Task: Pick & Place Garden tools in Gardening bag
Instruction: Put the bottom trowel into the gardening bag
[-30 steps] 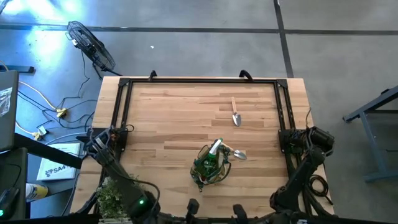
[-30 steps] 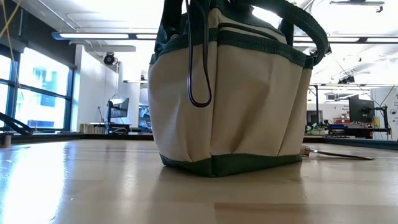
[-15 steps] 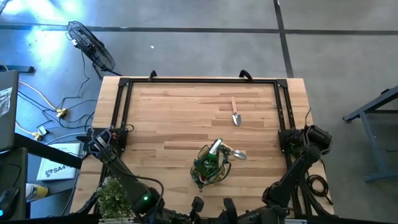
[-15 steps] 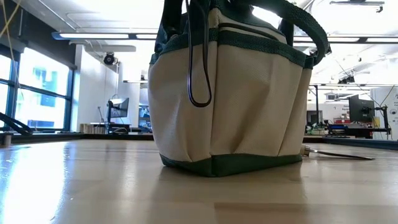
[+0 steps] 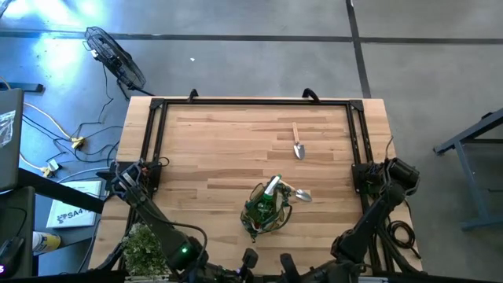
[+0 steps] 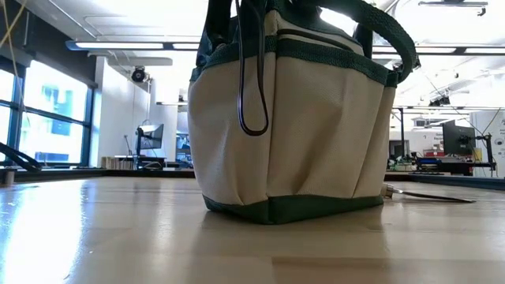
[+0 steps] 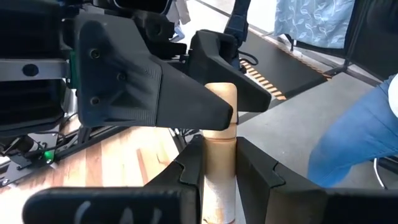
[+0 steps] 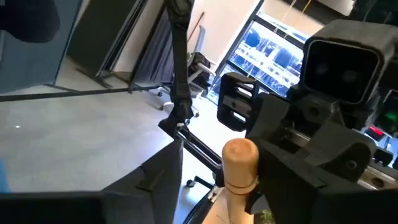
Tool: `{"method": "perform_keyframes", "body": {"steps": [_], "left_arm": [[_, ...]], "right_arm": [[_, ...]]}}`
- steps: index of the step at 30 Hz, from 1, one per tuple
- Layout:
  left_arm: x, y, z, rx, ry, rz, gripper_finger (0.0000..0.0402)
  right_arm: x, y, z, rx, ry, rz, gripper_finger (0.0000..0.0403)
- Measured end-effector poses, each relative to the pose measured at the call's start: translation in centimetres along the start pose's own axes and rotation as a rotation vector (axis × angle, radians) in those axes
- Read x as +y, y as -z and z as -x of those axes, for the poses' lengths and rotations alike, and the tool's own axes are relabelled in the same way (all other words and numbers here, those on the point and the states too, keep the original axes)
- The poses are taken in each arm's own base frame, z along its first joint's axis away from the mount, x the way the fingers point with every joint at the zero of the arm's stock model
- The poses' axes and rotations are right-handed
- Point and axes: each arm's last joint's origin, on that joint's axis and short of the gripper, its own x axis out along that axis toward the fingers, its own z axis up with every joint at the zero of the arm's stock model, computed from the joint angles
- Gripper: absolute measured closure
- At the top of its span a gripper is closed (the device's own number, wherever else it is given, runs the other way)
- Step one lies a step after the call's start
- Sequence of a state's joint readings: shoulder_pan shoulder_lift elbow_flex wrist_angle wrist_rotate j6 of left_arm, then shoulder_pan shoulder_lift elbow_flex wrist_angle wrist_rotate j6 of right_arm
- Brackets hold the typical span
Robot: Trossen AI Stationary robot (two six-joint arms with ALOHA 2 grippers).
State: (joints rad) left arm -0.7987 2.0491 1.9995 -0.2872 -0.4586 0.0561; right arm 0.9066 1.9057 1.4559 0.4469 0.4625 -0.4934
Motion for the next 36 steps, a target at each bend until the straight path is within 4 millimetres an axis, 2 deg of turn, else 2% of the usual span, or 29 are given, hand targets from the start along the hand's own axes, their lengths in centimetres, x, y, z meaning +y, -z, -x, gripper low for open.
{"method": "perform_keyframes", "body": {"steps": [8, 16, 33, 36], "left_arm": [[0.0, 0.2, -0.1, 0.009, 0.007, -0.004, 0.0349], [-0.1, 0.4, -0.3, 0.014, 0.004, -0.001, 0.0349], [0.0, 0.7, -0.5, 0.041, -0.004, -0.006, 0.0349], [0.0, 0.8, -0.5, 0.045, -0.004, -0.006, 0.0327]], "right_arm": [[-0.4, 0.6, -0.3, 0.038, 0.0, -0.02, 0.029], [-0.8, 0.9, -0.5, 0.051, 0.001, -0.054, 0.0337], [-0.8, 1.2, -0.5, 0.078, -0.004, -0.067, 0.0342], [-0.7, 1.2, -0.5, 0.086, -0.004, -0.07, 0.0342]]}}
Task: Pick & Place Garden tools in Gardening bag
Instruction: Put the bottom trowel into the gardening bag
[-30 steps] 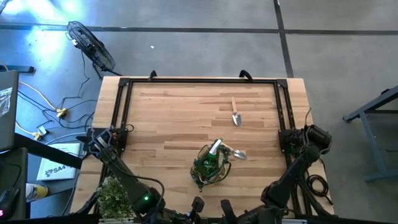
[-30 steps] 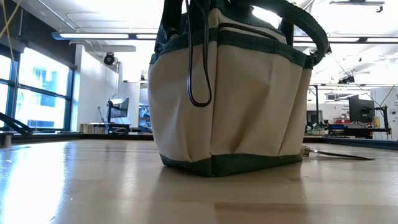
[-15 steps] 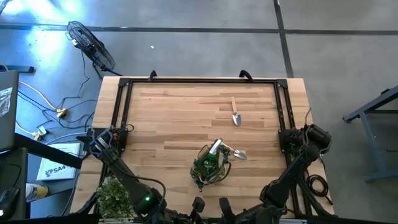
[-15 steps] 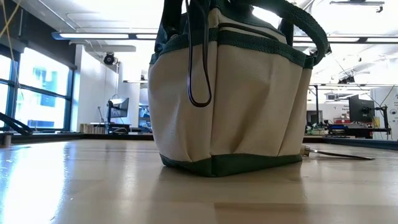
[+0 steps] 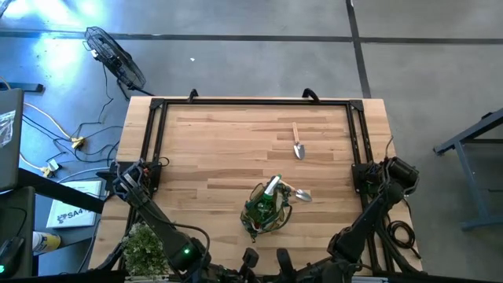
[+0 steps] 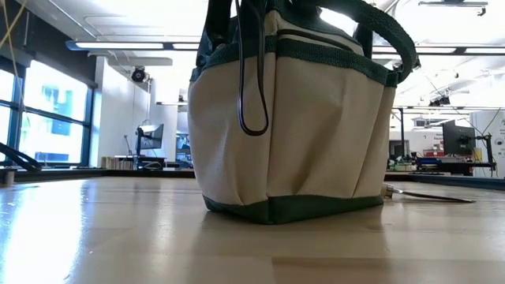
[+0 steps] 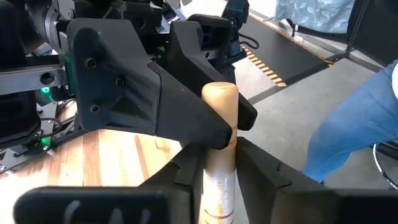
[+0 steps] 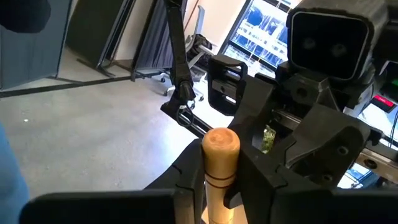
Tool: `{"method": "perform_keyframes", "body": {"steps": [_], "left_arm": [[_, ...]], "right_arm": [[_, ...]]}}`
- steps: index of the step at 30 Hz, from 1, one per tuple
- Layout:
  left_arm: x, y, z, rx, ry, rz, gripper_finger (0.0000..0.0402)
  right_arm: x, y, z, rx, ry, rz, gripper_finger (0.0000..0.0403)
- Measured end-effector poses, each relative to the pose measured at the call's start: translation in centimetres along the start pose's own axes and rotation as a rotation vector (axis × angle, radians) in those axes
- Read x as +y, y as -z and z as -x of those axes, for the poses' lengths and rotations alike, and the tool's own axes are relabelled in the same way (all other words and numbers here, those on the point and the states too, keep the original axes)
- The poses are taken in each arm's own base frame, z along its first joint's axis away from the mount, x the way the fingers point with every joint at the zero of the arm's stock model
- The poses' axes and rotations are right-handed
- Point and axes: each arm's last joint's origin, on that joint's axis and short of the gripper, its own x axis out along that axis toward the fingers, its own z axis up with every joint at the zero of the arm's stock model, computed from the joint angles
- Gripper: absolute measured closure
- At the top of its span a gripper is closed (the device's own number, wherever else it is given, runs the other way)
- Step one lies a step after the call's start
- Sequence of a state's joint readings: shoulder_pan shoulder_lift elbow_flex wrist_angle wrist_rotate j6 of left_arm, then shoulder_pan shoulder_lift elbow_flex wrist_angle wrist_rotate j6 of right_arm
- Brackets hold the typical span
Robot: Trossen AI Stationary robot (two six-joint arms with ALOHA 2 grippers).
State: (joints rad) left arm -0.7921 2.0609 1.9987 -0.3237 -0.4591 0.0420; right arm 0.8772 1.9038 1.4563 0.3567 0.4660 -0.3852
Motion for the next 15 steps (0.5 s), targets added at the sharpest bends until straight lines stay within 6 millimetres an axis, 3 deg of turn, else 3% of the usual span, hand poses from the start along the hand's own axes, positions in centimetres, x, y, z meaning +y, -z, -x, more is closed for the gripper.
{"method": "perform_keyframes", "body": {"steps": [7, 15], "left_arm": [[0.0, 0.0, 0.0, 0.001, -0.001, 0.037, 0.0246], [0.4, -0.1, 0.2, 0.0, -0.099, 0.04, 0.0221]], "right_arm": [[0.1, 0.0, 0.1, 0.006, 0.001, -0.031, 0.0342], [1.9, -0.1, 1.0, 0.059, 0.031, -0.023, 0.0342]]}}
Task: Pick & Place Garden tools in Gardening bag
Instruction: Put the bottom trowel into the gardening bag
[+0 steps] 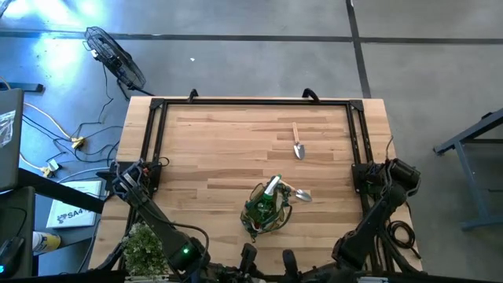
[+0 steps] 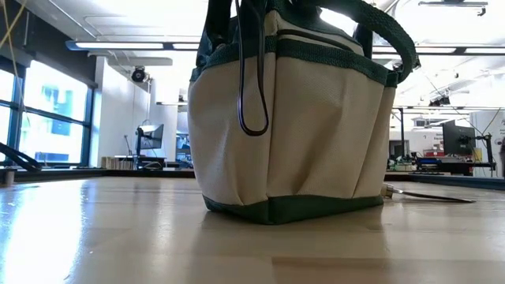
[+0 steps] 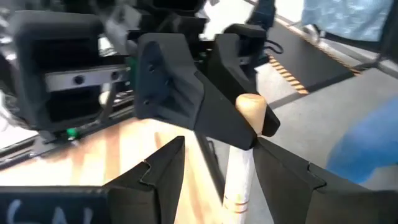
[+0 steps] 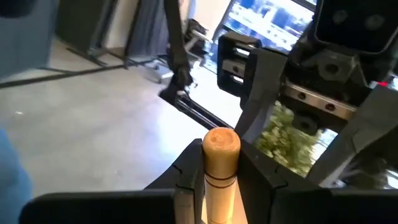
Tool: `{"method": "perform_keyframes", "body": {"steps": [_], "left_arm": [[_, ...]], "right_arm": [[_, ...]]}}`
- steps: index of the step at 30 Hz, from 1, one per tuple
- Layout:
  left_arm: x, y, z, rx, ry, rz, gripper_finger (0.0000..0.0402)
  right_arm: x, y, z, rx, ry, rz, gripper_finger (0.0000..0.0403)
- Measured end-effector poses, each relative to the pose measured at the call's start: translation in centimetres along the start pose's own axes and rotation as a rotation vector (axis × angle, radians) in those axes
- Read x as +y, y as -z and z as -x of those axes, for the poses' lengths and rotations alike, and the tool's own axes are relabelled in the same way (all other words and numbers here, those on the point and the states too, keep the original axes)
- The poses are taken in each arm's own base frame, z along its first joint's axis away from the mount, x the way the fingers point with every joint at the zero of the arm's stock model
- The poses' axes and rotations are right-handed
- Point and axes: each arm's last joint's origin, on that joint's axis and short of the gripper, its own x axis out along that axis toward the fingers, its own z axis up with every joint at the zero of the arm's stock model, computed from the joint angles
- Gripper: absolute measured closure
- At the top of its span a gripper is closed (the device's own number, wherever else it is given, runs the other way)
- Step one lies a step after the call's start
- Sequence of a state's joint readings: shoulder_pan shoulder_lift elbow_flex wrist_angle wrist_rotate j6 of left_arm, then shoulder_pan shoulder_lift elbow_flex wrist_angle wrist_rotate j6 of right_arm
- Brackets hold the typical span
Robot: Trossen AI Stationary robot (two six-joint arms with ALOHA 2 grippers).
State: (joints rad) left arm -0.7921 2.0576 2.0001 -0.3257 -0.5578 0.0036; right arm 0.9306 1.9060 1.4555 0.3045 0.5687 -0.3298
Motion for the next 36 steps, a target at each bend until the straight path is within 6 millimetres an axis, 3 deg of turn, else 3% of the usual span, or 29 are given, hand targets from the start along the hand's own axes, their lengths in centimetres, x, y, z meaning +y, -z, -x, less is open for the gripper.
{"method": "perform_keyframes", "body": {"steps": [15, 24, 32, 36], "left_arm": [[0.5, 0.1, 0.1, 0.014, -0.157, -0.009, 0.022], [0.0, 1.5, 0.6, 0.126, -0.177, 0.053, 0.0219], [0.1, 3.5, 1.3, 0.275, -0.243, 0.12, 0.0219], [0.3, 4.4, 1.6, 0.362, -0.242, 0.157, 0.0219]], "right_arm": [[3.3, -0.2, 2.6, 0.091, 0.1, -0.032, 0.0342], [5.0, 0.5, 4.8, 0.179, 0.345, -0.17, 0.0342], [4.0, 2.0, 4.9, 0.194, 0.596, -0.299, 0.0342], [2.4, 2.4, 4.2, 0.225, 0.6, -0.318, 0.0342]]}}
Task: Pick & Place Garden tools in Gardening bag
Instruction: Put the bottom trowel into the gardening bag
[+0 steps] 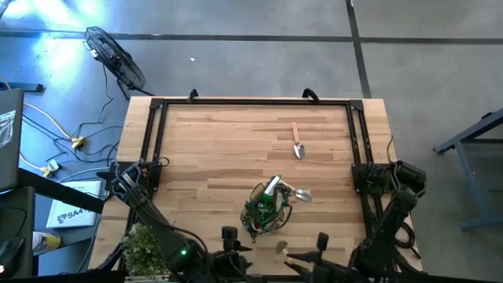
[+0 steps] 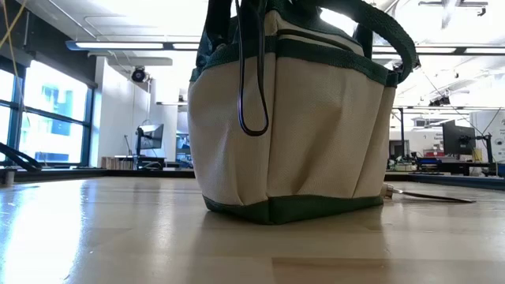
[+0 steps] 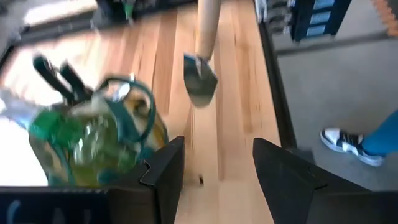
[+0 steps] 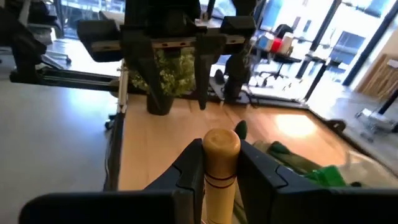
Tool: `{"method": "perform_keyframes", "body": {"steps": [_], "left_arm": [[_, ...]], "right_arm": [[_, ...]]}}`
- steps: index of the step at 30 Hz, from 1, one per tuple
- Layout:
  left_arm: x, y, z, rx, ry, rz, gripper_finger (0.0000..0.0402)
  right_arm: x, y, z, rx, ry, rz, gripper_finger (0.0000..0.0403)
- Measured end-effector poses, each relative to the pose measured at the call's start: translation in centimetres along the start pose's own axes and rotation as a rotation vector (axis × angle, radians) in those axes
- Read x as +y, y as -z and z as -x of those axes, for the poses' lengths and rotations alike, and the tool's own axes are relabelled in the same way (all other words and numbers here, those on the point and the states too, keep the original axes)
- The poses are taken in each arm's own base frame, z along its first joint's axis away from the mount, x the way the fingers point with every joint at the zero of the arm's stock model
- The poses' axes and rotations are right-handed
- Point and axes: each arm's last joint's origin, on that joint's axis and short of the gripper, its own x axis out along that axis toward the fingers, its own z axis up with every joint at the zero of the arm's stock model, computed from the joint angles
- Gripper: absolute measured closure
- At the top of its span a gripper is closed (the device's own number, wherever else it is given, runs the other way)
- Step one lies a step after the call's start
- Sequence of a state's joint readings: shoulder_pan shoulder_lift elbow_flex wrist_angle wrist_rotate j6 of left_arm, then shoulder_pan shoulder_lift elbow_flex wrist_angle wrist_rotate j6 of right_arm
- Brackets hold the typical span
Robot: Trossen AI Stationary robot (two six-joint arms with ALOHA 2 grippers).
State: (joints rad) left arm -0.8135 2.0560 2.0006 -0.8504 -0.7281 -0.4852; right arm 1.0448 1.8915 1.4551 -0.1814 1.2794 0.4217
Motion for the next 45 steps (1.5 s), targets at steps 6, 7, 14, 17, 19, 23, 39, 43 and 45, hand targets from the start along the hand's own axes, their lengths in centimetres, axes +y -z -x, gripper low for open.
{"method": "perform_keyframes", "body": {"steps": [6, 7, 14, 17, 19, 23, 39, 43, 45], "left_arm": [[0.5, 1.2, 0.1, 0.127, 0.0, 0.027, 0.0219], [0.6, 1.3, 0.1, 0.141, -0.005, 0.029, 0.0219], [1.0, 1.9, 0.1, 0.2, -0.026, 0.007, 0.0219], [1.0, 1.9, 0.2, 0.205, -0.024, 0.0, 0.0219], [1.0, 2.0, 0.2, 0.211, -0.028, -0.006, 0.0219], [1.1, 2.1, 0.2, 0.217, -0.036, -0.032, 0.0219], [1.4, 2.3, 0.2, 0.229, -0.063, -0.122, 0.0219], [1.4, 2.3, 0.2, 0.234, -0.065, -0.127, 0.0219], [1.4, 2.3, 0.2, 0.234, -0.065, -0.127, 0.0219]], "right_arm": [[-1.2, -0.5, -2.9, 0.04, 0.007, 0.031, 0.0342], [-1.4, -0.6, -3.4, 0.045, 0.015, 0.034, 0.0342], [-3.1, -1.2, -5.5, 0.075, 0.053, 0.031, 0.0342], [-3.6, -1.9, -5.2, 0.068, 0.059, 0.017, 0.0342], [-3.7, -2.2, -4.9, 0.064, 0.051, 0.01, 0.0342], [-3.8, -2.3, -4.5, 0.061, 0.058, -0.024, 0.0342], [-5.4, -1.1, -6.9, 0.186, 0.065, -0.186, 0.0342], [-5.4, -0.9, -7.6, 0.205, 0.051, -0.2, 0.0342], [-5.3, -0.6, -8.0, 0.22, 0.036, -0.202, 0.0342]]}}
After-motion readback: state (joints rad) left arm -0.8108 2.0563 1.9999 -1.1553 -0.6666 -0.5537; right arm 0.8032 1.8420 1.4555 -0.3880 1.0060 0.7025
